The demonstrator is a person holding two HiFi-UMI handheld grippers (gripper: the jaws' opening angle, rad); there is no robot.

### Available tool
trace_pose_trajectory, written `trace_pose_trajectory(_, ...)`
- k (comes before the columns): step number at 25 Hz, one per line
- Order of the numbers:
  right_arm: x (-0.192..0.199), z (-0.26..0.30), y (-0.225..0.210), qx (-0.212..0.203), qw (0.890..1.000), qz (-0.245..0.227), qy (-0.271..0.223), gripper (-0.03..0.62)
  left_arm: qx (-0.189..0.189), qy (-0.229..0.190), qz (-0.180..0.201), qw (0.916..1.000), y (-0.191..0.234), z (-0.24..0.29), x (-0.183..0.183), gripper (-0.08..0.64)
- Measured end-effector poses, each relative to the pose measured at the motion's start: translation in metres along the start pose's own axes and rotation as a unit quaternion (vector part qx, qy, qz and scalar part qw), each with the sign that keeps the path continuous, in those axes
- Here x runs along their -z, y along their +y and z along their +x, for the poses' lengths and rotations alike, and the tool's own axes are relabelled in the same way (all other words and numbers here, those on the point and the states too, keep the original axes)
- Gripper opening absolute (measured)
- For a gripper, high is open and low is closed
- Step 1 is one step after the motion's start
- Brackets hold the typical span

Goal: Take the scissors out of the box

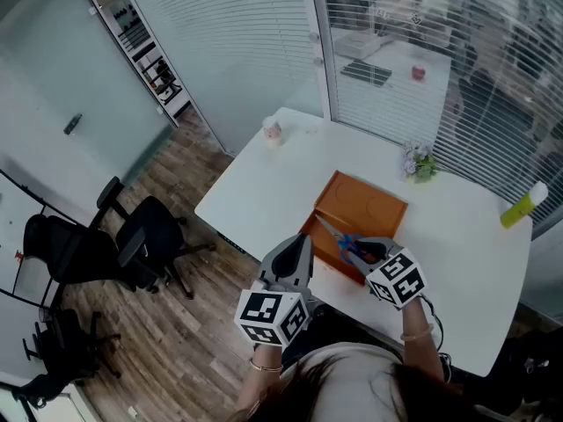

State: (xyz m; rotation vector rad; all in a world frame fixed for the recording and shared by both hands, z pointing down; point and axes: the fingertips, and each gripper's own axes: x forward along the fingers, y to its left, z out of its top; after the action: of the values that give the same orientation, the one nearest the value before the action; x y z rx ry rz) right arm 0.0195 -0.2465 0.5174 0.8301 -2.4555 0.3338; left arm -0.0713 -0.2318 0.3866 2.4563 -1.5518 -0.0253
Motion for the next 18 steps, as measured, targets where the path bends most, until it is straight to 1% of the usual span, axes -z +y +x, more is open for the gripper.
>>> trace_pose_trajectory(8, -0.017, -0.022, 0.0, 0.021, 0.998, 0.016, -0.055, 0.109, 0.001, -0.002, 0.009, 1.0, -0.008, -0.008, -0.001, 0.02)
trace_pose_trajectory(18, -0.034, -0.049, 0.002, 0.03, 0.993, 0.018, -0.114, 0.109, -0.004, 0.0, 0.016, 0.9999, -0.021, -0.016, 0.002, 0.02)
